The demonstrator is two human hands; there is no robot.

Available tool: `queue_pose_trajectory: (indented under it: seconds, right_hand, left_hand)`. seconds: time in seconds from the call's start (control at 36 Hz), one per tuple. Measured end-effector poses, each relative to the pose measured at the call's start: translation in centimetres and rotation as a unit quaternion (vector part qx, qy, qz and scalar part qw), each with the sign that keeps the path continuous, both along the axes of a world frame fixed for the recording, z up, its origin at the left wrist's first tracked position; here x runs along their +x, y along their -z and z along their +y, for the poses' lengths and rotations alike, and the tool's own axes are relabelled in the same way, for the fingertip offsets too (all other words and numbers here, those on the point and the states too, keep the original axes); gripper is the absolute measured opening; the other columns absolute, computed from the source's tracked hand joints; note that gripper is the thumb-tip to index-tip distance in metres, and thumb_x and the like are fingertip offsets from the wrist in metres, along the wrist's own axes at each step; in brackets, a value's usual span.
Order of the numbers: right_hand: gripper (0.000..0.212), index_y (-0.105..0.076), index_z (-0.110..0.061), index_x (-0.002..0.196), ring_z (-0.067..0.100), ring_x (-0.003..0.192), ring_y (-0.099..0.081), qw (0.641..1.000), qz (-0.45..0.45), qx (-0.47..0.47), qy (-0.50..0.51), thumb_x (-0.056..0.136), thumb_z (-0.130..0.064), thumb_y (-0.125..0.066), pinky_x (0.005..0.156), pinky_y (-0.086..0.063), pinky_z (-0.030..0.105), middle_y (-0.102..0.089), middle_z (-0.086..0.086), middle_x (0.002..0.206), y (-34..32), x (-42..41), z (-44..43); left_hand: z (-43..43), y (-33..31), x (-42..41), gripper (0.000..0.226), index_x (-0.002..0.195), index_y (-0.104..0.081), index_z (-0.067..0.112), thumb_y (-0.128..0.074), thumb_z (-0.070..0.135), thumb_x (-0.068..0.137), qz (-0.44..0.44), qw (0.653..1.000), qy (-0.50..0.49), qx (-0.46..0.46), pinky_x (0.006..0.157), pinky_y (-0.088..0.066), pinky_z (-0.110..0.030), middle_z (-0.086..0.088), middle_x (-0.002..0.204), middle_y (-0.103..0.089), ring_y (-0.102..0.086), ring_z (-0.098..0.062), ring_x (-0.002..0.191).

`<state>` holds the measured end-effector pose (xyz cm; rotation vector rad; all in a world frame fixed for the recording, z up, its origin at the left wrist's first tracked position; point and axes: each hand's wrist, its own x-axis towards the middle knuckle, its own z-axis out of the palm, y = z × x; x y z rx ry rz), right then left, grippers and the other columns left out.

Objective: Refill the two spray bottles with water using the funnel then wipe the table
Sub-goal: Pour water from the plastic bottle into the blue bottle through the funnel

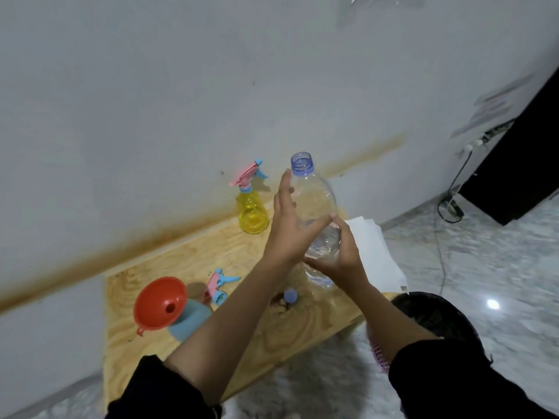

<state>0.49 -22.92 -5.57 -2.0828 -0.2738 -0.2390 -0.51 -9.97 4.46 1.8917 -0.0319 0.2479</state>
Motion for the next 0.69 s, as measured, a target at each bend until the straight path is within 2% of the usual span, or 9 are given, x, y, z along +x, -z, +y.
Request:
queue_pose_trajectory:
  seconds: [0.08,0.17,0.25,0.33,0.42,0.47,0.58,0.64,0.69]
  right_hand:
    - [0.094,-0.036,-0.018,0.135,0.005,0.117,-0.042,0.998,0.026,0.036,-0.039,0.057,-0.023,-0.089,0.096,-0.037,0.011,-0.043,-0.001,0.127,-2.1,-0.1,0.0]
    - [0.094,-0.033,-0.037,0.133,0.001,0.11,-0.043,0.996,0.031,0.001,-0.089,0.058,-0.026,-0.087,0.085,-0.038,0.004,-0.04,-0.006,0.122,-4.2,-0.4,0.0]
    - [0.093,-0.03,-0.049,0.131,0.009,0.105,-0.05,0.989,0.029,-0.062,-0.133,0.058,-0.031,-0.084,0.082,-0.049,0.028,-0.039,-0.007,0.116,-5.9,-1.2,-0.1]
    - [0.094,-0.028,-0.049,0.134,0.017,0.099,-0.053,0.977,0.024,-0.139,-0.162,0.058,-0.036,-0.082,0.075,-0.052,0.037,-0.039,-0.004,0.11,-6.6,-2.1,-0.1]
    - [0.093,-0.03,-0.046,0.136,0.02,0.095,-0.053,0.965,0.019,-0.182,-0.187,0.059,-0.035,-0.081,0.066,-0.045,0.03,-0.038,-0.003,0.108,-6.9,-3.2,0.0]
    - [0.092,-0.032,-0.044,0.136,0.021,0.095,-0.052,0.961,0.025,-0.193,-0.196,0.059,-0.033,-0.081,0.067,-0.042,0.029,-0.037,-0.003,0.107,-7.0,-3.9,0.1]
    - [0.092,-0.032,-0.043,0.137,0.027,0.094,-0.053,0.945,0.025,-0.25,-0.211,0.059,-0.036,-0.081,0.075,-0.049,0.037,-0.037,-0.002,0.107,-7.2,-5.2,0.5]
    - [0.092,-0.033,-0.041,0.138,0.026,0.094,-0.052,0.936,0.019,-0.273,-0.219,0.059,-0.035,-0.08,0.077,-0.048,0.037,-0.037,-0.001,0.106,-7.3,-5.6,0.7]
    - [0.091,-0.034,-0.038,0.139,0.022,0.091,-0.048,0.931,0.018,-0.288,-0.224,0.06,-0.033,-0.08,0.075,-0.044,0.033,-0.036,-0.001,0.105,-7.4,-5.9,1.0]
  left_hand:
    - [1.3,-1.3,-1.4,0.102,0.142,-0.01,0.042,-0.081,0.038,0.069,-0.01,0.998,-0.042,-0.044,0.094,-0.048,-0.037,0.004,0.14,-0.034,-0.046,-0.018,0.121]
    - [2.3,-2.2,-3.5,0.098,0.142,-0.01,0.037,-0.08,0.029,0.073,-0.027,0.992,-0.078,-0.092,0.09,-0.047,-0.024,0.005,0.14,-0.035,-0.048,-0.017,0.122]
    - [3.3,-2.1,-5.8,0.095,0.144,-0.005,0.032,-0.073,0.036,0.078,-0.017,0.989,-0.125,-0.076,0.098,-0.043,-0.028,-0.001,0.14,-0.038,-0.048,-0.019,0.124]
    - [3.9,-1.7,-8.0,0.104,0.145,0.001,0.039,-0.072,0.056,0.071,0.052,0.978,-0.173,-0.107,0.096,-0.047,-0.037,-0.009,0.13,-0.047,-0.054,-0.025,0.116]
    - [3.9,-0.8,-10.0,0.098,0.145,-0.002,0.039,-0.072,0.046,0.076,0.083,0.961,-0.194,-0.181,0.082,-0.054,-0.03,-0.014,0.124,-0.049,-0.059,-0.029,0.11]
    - [3.9,0.1,-11.0,0.092,0.145,-0.006,0.038,-0.071,0.041,0.079,0.087,0.949,-0.213,-0.218,0.079,-0.055,-0.029,-0.014,0.123,-0.049,-0.061,-0.028,0.106]
    - [3.8,1.8,-12.4,0.087,0.144,-0.01,0.033,-0.07,0.035,0.082,0.092,0.92,-0.254,-0.285,0.077,-0.053,-0.032,-0.009,0.11,-0.052,-0.062,-0.024,0.082]
    - [3.9,2.6,-13.1,0.086,0.145,-0.011,0.031,-0.07,0.034,0.082,0.092,0.909,-0.26,-0.314,0.076,-0.05,-0.033,-0.004,0.098,-0.054,-0.059,-0.026,0.082]
    - [4.1,3.5,-13.5,0.087,0.145,-0.012,0.032,-0.071,0.035,0.081,0.092,0.898,-0.259,-0.345,0.078,-0.051,-0.03,-0.008,0.116,-0.055,-0.062,-0.027,0.098]
